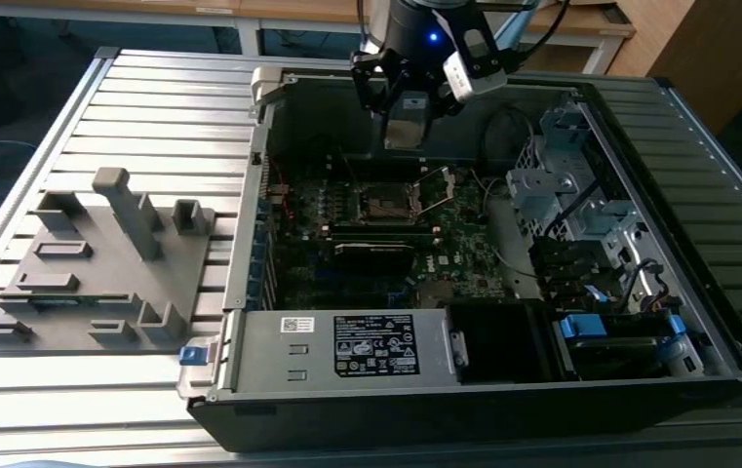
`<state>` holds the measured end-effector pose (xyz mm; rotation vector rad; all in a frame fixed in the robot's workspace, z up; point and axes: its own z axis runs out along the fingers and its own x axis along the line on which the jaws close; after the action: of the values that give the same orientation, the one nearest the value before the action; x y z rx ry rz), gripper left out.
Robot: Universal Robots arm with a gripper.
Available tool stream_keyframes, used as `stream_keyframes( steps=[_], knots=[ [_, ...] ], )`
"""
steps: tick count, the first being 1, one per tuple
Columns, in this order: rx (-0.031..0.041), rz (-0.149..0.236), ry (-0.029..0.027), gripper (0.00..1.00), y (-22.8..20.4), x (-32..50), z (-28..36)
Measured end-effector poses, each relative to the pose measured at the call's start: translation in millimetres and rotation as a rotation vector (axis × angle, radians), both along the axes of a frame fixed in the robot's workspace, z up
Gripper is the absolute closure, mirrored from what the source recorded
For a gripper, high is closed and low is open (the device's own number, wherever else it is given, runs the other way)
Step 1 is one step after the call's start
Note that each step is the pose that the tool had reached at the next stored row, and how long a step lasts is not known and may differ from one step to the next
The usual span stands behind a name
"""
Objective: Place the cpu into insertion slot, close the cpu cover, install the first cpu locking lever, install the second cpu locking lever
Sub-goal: 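Place the cpu into insertion slot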
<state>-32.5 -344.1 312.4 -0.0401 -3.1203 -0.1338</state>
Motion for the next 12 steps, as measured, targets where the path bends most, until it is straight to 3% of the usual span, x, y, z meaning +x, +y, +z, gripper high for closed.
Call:
stream_keyframes(
  steps=[12],
  knots=[
    [0.0001, 0.000, -0.0001, 0.46, 0.0, 0.0, -3.0]
  ],
)
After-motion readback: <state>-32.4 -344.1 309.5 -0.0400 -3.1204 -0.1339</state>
